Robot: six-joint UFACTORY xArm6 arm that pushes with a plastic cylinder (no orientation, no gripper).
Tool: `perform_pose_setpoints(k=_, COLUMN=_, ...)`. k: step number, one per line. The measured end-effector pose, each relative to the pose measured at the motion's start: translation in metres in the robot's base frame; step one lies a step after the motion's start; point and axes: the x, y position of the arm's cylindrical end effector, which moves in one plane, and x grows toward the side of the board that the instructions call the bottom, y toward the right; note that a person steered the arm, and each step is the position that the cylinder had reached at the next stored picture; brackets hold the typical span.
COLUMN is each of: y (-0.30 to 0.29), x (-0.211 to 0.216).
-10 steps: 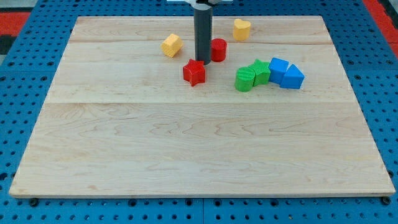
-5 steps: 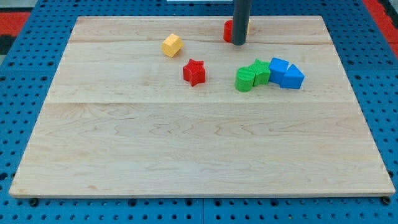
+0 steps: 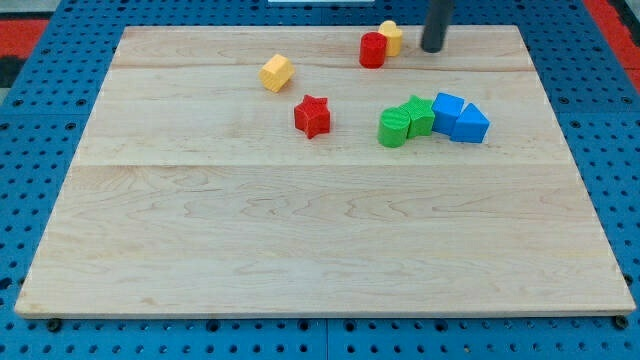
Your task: Move red circle to the top center
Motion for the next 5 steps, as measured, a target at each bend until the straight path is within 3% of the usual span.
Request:
perform_pose_setpoints(k=1, y=-0.051, x=0.011)
perform_pose_setpoints(k=5, y=-0.108, x=0.003)
